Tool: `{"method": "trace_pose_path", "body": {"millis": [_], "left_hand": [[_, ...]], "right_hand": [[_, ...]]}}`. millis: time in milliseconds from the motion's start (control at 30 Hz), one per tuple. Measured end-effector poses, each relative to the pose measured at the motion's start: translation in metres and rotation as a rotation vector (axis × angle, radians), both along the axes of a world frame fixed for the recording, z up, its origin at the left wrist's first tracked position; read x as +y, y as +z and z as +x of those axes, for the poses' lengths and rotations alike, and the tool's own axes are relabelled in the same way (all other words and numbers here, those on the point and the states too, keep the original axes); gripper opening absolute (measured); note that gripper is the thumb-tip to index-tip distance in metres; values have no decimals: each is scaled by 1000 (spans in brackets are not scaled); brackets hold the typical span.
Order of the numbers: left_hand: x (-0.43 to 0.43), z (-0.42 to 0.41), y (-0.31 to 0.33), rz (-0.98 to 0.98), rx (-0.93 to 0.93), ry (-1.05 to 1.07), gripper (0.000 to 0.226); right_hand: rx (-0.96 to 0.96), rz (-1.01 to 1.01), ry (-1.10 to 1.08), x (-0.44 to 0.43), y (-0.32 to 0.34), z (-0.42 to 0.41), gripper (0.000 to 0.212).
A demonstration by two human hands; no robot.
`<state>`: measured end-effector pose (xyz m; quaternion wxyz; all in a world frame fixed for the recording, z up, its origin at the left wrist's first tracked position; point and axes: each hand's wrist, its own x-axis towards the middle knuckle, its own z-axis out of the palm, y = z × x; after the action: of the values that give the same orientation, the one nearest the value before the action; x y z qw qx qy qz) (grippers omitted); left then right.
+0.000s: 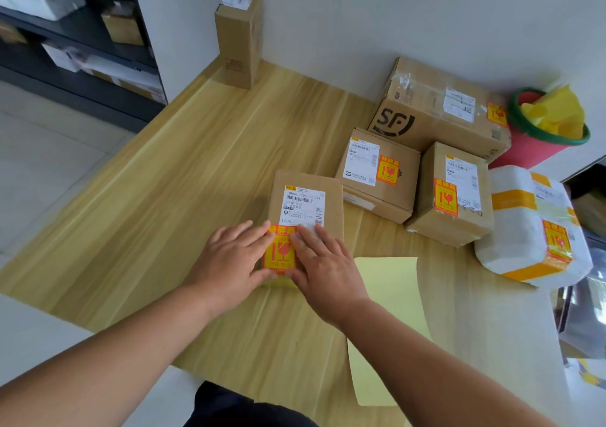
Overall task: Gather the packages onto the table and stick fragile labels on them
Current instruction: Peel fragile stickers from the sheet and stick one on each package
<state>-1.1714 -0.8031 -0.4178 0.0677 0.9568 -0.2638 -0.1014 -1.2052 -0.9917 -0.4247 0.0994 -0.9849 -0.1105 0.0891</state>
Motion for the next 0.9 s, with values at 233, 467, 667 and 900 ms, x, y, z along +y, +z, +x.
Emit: {"method": "trace_pose_path", "body": {"millis": [233,467,667,900], "left_hand": [[-9,-7,2,-92,20,115,71],[-15,-20,-6,71,-76,90,55],[-16,-23,-8,68,-179,74,50],[-13,-43,-8,135,-190,39,54]], "right_hand": [[60,-14,24,-7,9,0,66],[64,-96,141,-12,17,-3,60],[66,-133,274,-14,16,6,59],[18,-156,366,-26,2,-11,63]]}}
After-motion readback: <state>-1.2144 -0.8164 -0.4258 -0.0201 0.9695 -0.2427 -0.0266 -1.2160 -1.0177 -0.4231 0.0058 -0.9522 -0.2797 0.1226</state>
